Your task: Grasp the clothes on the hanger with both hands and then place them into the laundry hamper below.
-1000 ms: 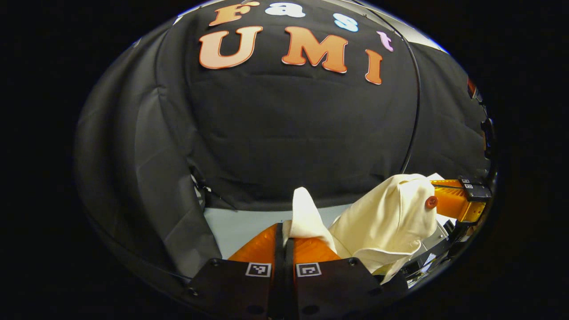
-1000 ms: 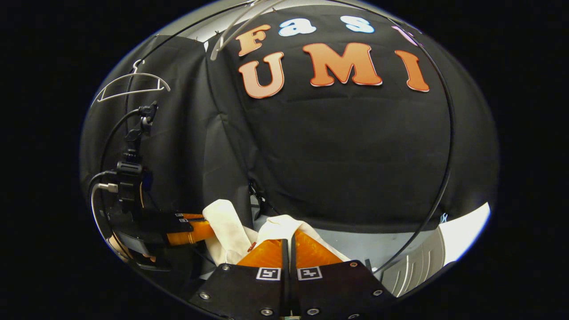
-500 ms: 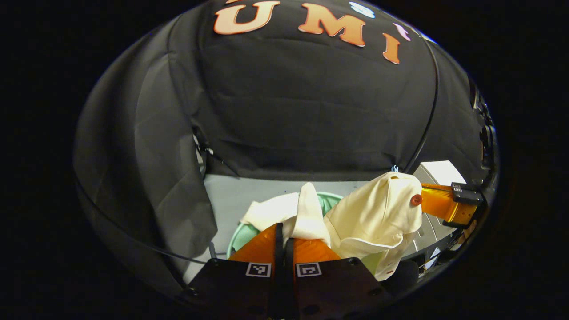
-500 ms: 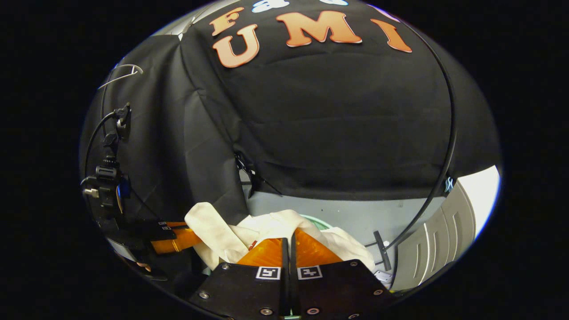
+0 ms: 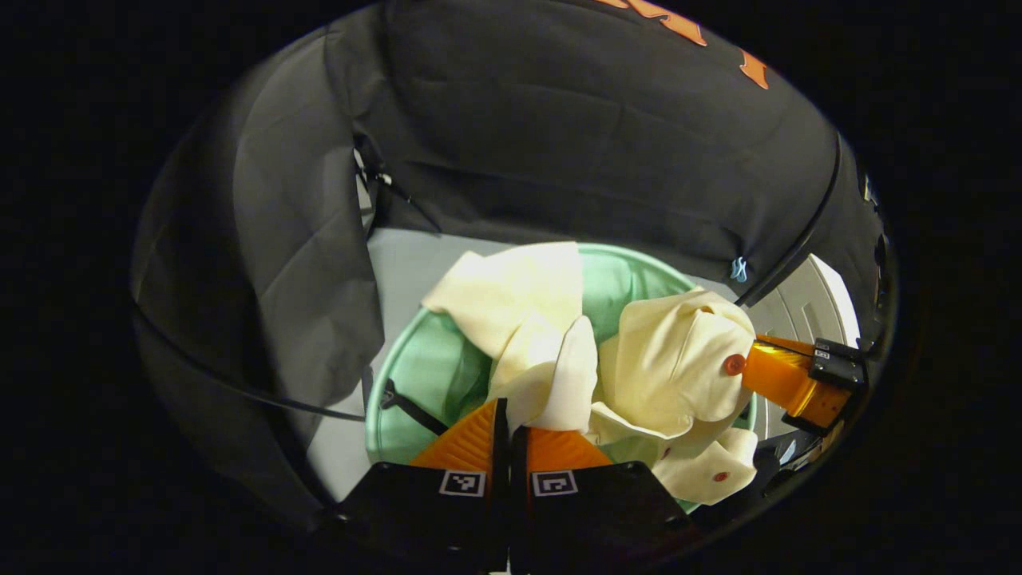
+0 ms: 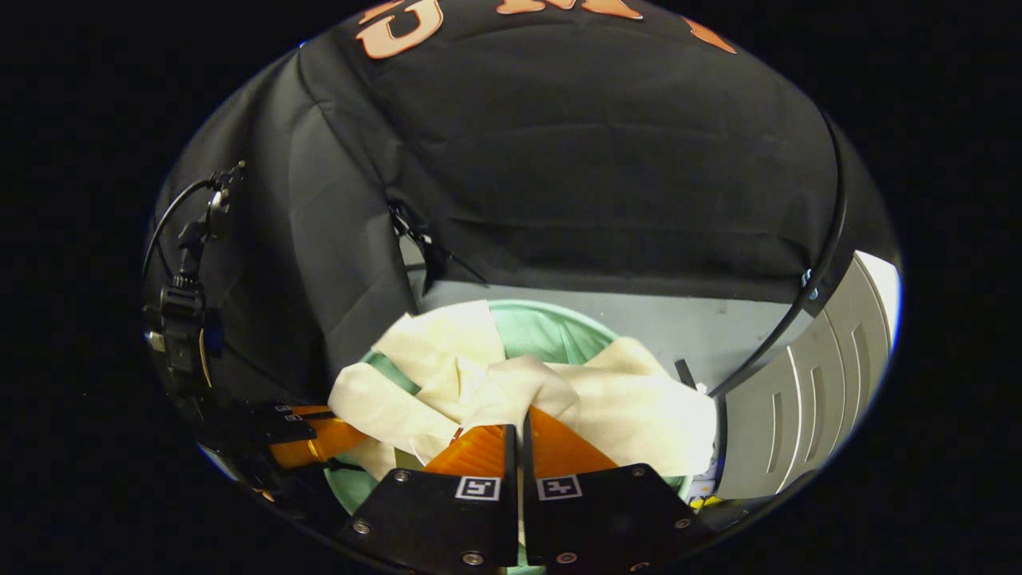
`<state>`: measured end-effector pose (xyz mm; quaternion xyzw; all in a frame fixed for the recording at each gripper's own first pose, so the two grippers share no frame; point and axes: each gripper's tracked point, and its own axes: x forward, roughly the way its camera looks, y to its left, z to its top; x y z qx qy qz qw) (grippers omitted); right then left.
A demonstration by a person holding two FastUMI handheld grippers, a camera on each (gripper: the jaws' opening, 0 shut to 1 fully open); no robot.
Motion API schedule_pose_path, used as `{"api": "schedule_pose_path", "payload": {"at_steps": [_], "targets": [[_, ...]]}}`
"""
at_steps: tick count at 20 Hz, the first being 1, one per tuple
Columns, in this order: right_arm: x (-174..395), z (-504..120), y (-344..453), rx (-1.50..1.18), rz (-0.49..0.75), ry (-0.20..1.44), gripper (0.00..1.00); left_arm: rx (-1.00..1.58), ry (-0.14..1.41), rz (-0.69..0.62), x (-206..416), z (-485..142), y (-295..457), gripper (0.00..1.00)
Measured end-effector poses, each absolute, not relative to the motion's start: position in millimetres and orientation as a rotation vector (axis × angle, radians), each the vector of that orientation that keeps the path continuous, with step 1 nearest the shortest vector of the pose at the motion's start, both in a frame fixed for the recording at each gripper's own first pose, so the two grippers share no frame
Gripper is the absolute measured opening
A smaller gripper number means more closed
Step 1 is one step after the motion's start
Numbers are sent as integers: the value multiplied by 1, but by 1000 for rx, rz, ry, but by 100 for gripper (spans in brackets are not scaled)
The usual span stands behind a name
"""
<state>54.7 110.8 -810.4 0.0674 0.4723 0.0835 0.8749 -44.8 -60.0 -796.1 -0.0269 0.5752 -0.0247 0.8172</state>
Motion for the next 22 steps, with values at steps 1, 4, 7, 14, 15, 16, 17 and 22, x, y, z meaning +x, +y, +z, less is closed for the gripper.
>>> {"api": "schedule_pose_path", "payload": {"at_steps": [1,4,7,14,15,16,17,22], "targets": [[53,-823,113,140,168,1016,4,-61,1249,-45,-50,-806,-57,9],[42,-857,115,129,146,1106,8,-50,1306,-30,-60,-825,-52,10],[29,-880,120,110,140,1190,11,-85,1347,-34,-67,-833,-58,22],[11,-885,113,88,105,1250,34,-86,1365,-33,-76,-835,-59,90],[11,-882,112,93,103,1247,37,-80,1356,-33,-77,-831,-58,100],[12,-876,114,100,105,1243,52,-70,1347,-29,-75,-828,-58,100],[12,-869,114,109,104,1239,49,-66,1338,-29,-75,-825,-59,100],[18,-830,108,155,73,1183,94,-46,1266,-21,-73,-795,-61,98]]}}
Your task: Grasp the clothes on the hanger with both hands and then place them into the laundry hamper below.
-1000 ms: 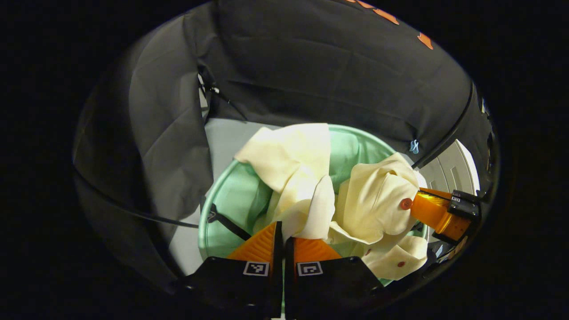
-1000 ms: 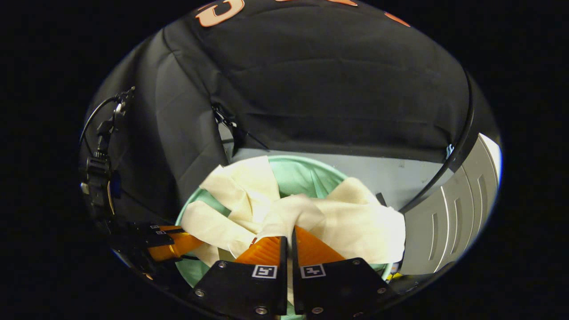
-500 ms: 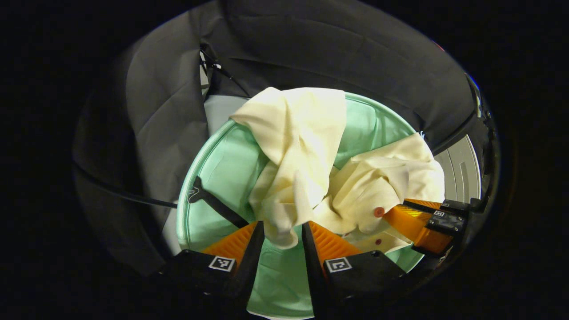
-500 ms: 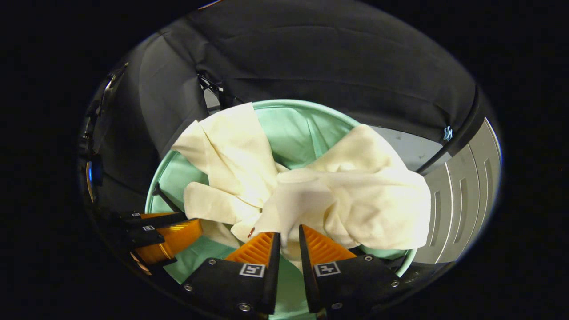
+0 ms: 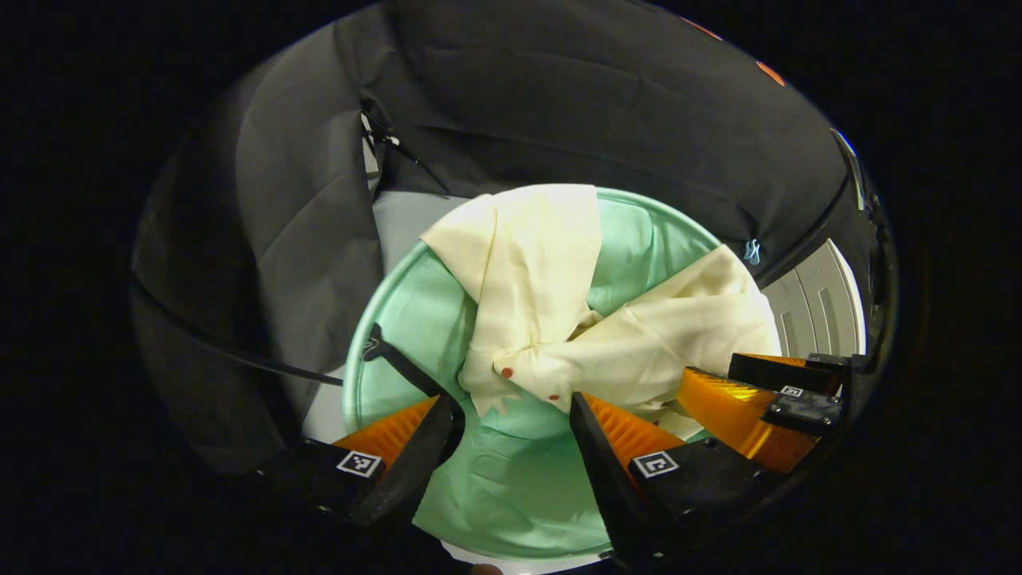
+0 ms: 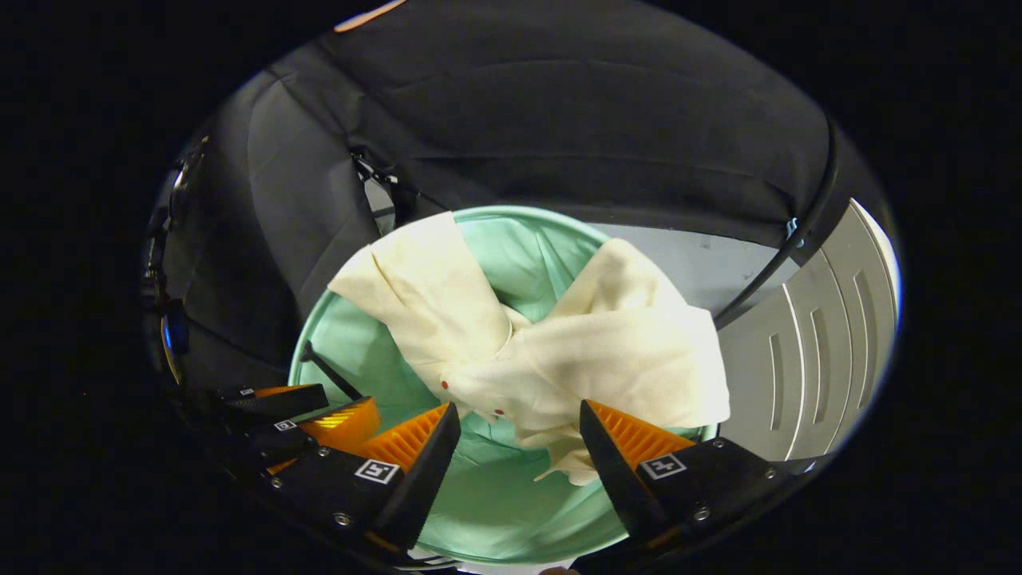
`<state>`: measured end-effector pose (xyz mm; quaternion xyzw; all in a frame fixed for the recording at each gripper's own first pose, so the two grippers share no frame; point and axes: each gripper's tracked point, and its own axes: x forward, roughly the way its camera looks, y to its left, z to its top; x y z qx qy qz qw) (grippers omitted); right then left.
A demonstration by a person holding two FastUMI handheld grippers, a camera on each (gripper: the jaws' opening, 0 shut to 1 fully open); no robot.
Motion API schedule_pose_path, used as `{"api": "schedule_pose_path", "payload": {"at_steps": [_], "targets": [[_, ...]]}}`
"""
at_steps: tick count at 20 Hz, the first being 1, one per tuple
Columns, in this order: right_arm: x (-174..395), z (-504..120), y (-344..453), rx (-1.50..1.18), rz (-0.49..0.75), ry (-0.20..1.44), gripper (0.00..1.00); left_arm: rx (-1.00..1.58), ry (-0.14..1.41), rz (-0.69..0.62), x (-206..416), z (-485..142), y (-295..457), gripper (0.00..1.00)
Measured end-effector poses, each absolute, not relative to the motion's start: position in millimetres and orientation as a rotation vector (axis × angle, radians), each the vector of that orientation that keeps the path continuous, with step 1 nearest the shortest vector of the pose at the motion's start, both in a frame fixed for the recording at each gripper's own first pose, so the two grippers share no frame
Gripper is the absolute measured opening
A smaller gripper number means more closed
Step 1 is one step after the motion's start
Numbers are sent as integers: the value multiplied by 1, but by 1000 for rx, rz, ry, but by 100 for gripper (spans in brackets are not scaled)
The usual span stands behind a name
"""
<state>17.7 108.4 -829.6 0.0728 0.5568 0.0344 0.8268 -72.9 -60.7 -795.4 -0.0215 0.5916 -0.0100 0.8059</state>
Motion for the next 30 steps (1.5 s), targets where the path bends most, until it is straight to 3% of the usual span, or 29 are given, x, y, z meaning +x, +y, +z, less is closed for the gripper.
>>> {"api": "schedule_pose_path", "payload": {"at_steps": [9,12,16,18,20,28,30], "targets": [[42,-705,99,197,75,967,95,-98,972,-7,-29,-674,-62,98],[55,-651,93,196,81,871,94,-88,848,-4,-12,-615,-60,100],[67,-579,83,169,92,753,94,-76,674,-11,16,-528,-53,95],[71,-541,82,155,96,704,94,-73,596,-15,26,-493,-52,100],[77,-504,78,126,98,651,94,-71,538,-27,30,-460,-54,95],[85,-359,39,53,62,436,94,-15,290,11,41,-312,-29,100],[85,-323,32,37,58,390,94,24,249,44,47,-281,-13,94]]}}
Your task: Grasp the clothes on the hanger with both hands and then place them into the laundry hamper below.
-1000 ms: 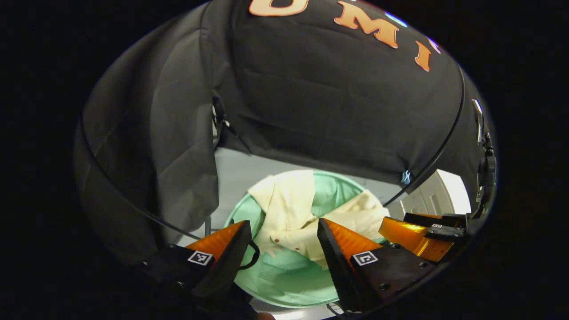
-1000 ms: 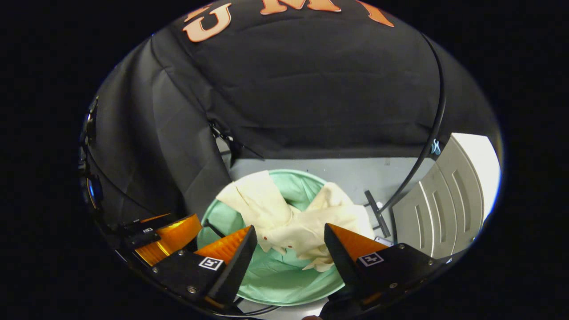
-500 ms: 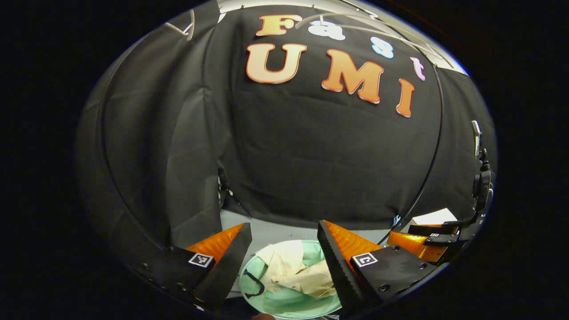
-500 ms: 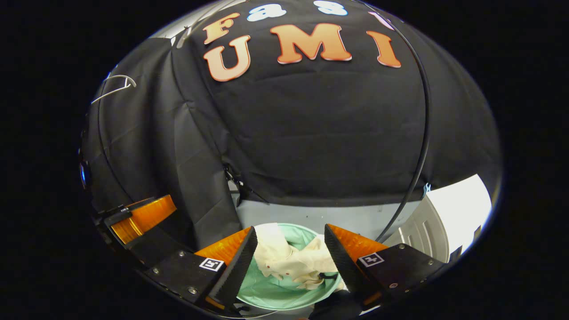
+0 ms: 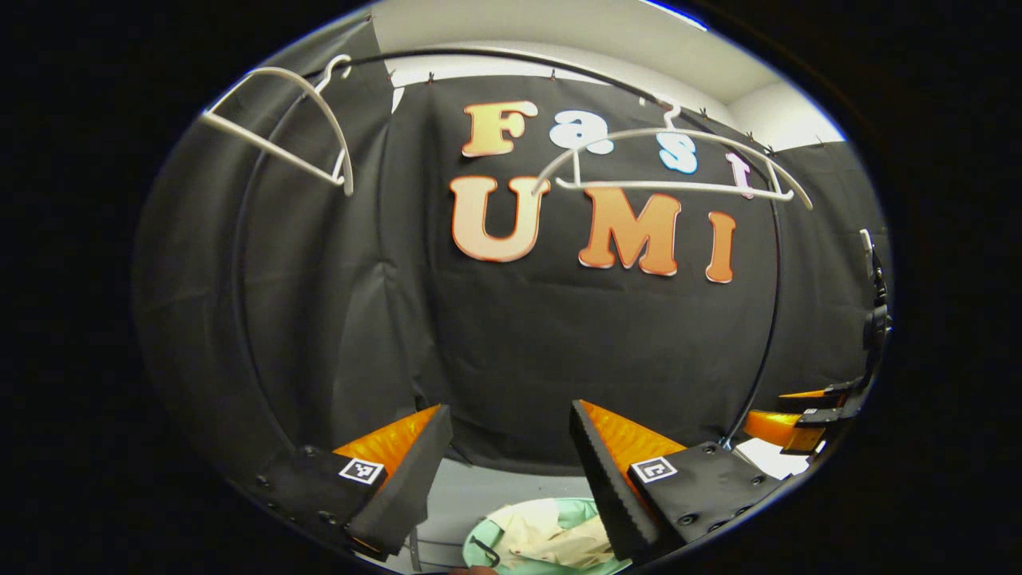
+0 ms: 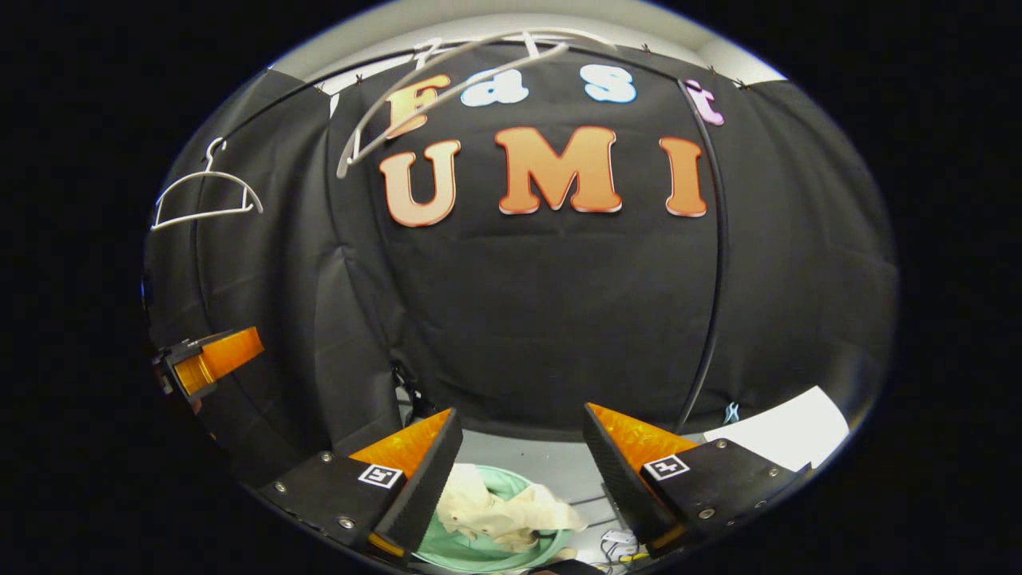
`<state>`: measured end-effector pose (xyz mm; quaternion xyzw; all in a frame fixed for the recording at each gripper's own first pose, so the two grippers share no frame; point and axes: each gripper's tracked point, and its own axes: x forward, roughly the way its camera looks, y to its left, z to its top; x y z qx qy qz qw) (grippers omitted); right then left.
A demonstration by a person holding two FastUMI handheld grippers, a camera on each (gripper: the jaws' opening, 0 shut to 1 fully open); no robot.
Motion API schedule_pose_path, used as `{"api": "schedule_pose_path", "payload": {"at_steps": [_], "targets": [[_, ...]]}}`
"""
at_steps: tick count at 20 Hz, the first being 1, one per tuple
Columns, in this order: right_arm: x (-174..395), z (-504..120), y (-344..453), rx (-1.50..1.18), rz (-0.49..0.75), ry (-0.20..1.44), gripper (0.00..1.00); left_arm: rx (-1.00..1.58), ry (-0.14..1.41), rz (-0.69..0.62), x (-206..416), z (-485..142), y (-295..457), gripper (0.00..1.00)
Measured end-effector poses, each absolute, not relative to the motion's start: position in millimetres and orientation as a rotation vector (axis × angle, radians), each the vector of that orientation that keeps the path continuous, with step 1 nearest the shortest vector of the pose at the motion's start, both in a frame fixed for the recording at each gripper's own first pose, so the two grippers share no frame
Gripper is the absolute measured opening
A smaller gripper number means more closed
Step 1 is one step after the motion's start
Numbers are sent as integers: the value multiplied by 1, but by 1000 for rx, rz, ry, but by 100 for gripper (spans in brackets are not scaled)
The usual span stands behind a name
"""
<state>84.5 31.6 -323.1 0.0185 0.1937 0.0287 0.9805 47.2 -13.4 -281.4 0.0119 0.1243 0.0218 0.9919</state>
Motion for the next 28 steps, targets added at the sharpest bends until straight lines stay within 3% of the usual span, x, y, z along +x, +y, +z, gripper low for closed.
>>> {"api": "schedule_pose_path", "payload": {"at_steps": [5,7,8,9,11,12,15,16,17,18,19,28], "targets": [[77,-236,15,17,51,258,94,-5,133,68,40,-192,-5,100],[71,-198,11,6,44,208,94,-30,82,79,27,-150,1,97],[69,-179,10,-10,46,180,100,-41,55,82,21,-129,5,95],[65,-161,8,-24,48,152,94,-28,23,93,17,-111,13,94],[56,-135,1,-36,52,118,93,51,-16,135,11,-83,30,92],[54,-125,2,-32,58,106,86,85,-18,144,9,-77,33,92],[51,-96,-3,-36,49,69,93,119,11,129,11,-74,21,93],[49,-89,-5,-48,41,50,100,130,17,131,12,-74,21,93],[49,-81,-7,-64,33,34,83,131,20,129,12,-75,19,93],[48,-77,-7,-67,33,24,83,120,18,117,13,-74,14,93],[46,-76,-5,-62,43,24,100,105,17,106,13,-75,9,93],[45,-94,-6,-33,52,69,100,101,29,100,13,-78,5,96]]}}
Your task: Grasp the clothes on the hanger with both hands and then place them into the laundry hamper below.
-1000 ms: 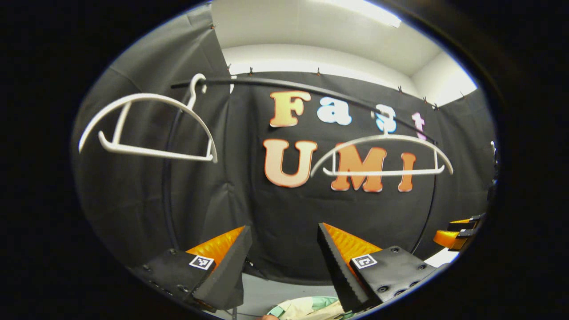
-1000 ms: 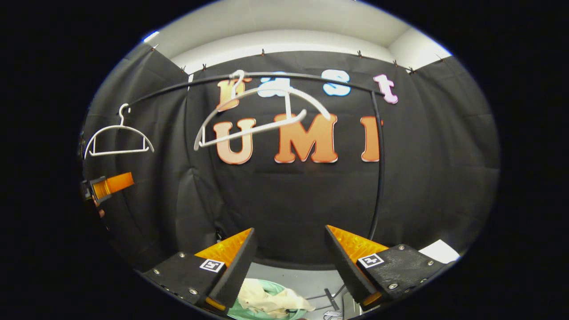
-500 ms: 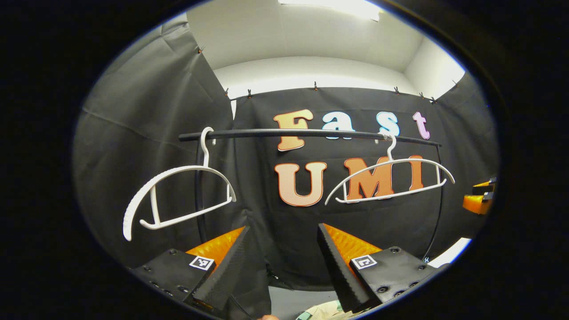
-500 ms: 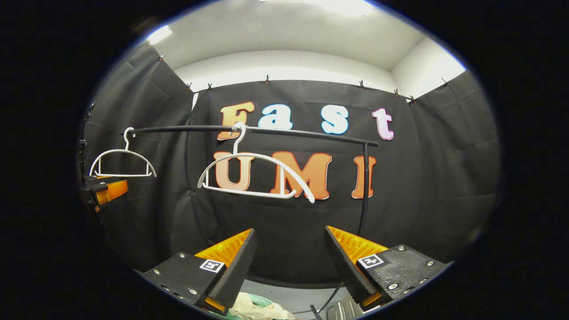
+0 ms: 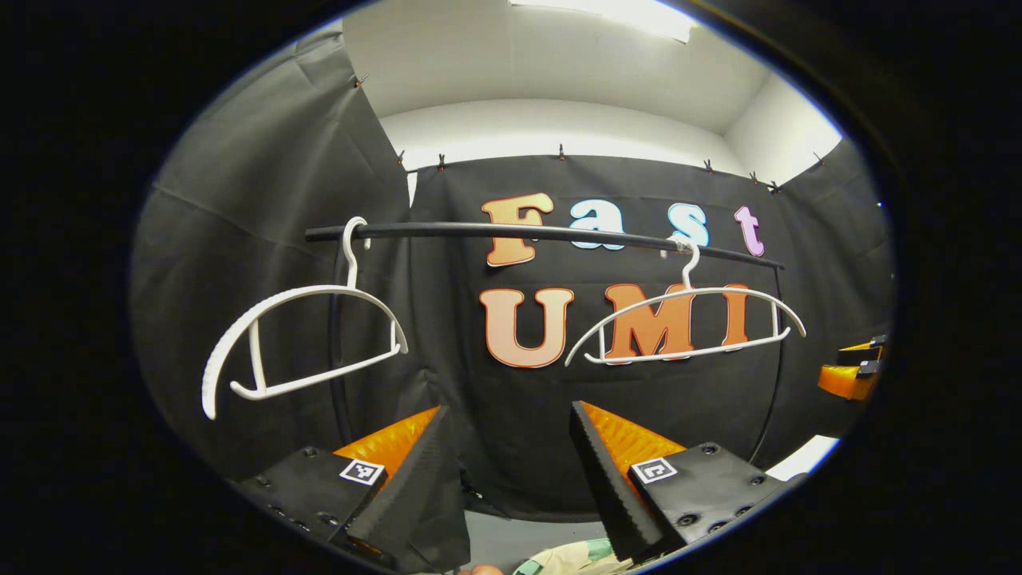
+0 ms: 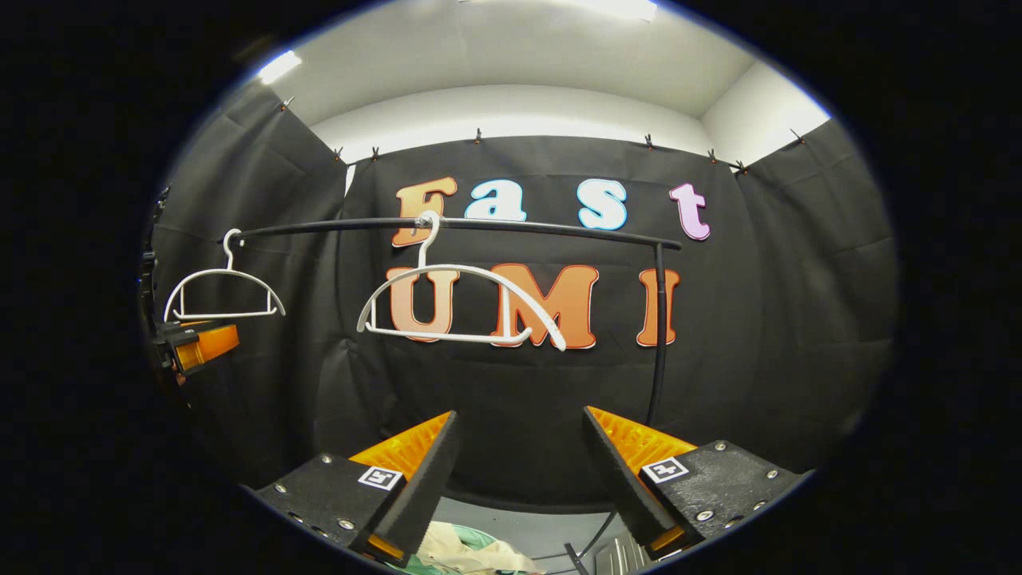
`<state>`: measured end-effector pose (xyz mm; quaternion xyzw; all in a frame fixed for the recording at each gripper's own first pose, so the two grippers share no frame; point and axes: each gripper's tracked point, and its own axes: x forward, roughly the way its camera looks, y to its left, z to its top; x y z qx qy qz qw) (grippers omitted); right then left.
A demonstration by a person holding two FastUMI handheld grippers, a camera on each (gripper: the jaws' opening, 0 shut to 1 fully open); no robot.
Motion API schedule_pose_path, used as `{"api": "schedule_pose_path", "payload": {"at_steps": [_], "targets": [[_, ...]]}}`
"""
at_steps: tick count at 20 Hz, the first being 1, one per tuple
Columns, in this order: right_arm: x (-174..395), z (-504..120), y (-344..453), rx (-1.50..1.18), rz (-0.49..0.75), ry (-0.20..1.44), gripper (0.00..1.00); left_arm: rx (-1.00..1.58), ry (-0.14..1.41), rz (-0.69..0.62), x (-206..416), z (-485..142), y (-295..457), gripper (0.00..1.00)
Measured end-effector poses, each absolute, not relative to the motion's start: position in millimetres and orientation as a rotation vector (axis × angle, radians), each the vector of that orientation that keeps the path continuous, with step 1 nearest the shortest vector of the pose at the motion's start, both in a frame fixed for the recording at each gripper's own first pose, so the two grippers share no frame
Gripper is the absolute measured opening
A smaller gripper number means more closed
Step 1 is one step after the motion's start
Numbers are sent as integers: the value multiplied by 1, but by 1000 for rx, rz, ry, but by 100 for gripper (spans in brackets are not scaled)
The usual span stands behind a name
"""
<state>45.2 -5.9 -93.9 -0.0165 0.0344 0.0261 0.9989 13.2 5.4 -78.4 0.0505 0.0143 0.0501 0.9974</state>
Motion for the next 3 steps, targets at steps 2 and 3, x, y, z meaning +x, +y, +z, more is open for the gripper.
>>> {"api": "schedule_pose_path", "payload": {"at_steps": [2,3], "targets": [[49,-97,-3,-30,57,69,100,103,28,97,14,-78,3,96],[50,-97,0,-26,64,70,100,103,30,95,14,-79,3,94]]}}
